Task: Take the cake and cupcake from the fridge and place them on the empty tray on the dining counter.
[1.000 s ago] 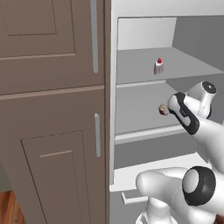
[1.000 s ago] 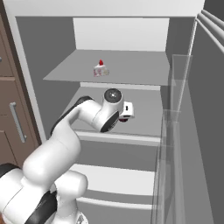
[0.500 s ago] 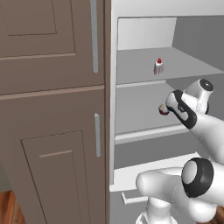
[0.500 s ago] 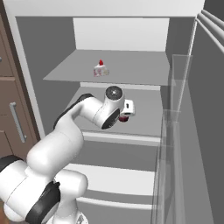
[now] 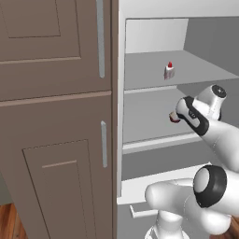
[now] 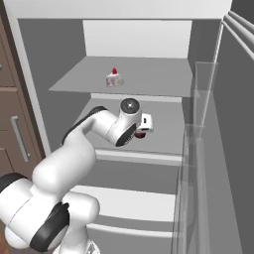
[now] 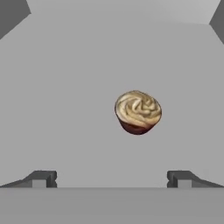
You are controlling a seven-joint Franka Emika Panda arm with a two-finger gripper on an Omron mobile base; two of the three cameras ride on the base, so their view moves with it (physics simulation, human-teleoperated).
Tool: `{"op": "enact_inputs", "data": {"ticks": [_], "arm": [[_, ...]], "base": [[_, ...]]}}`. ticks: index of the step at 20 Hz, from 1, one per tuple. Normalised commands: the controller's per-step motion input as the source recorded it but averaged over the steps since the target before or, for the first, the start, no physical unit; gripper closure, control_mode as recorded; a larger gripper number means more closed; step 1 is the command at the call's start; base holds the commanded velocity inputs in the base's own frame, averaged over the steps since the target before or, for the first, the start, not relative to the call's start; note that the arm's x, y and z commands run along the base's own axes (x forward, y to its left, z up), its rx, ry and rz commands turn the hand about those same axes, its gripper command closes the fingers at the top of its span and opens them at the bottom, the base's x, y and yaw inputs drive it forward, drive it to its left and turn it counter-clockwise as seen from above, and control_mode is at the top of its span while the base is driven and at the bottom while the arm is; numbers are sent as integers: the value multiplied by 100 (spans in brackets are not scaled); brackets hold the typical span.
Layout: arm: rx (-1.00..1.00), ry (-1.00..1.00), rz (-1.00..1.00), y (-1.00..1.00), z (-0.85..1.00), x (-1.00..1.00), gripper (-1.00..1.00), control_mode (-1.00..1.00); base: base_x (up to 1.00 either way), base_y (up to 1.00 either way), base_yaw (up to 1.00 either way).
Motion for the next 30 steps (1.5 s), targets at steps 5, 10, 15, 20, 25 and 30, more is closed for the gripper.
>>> {"op": "enact_inputs", "data": {"ticks": [5, 10, 15, 20, 25, 30], "arm": [[0, 0, 0, 0, -16, 19, -100, -100], [0, 0, 0, 0, -10, 25, -100, -100], [0, 0, 0, -1, -3, 17, -100, -100], [0, 0, 0, -4, 0, 16, -100, -100], [0, 0, 0, -6, 0, 13, -100, -100], [0, 0, 0, -10, 0, 3, -100, -100]], "base": [[0, 0, 0], [0, 0, 0], [0, 0, 0], [0, 0, 0], [0, 0, 0], [0, 0, 0]]}}
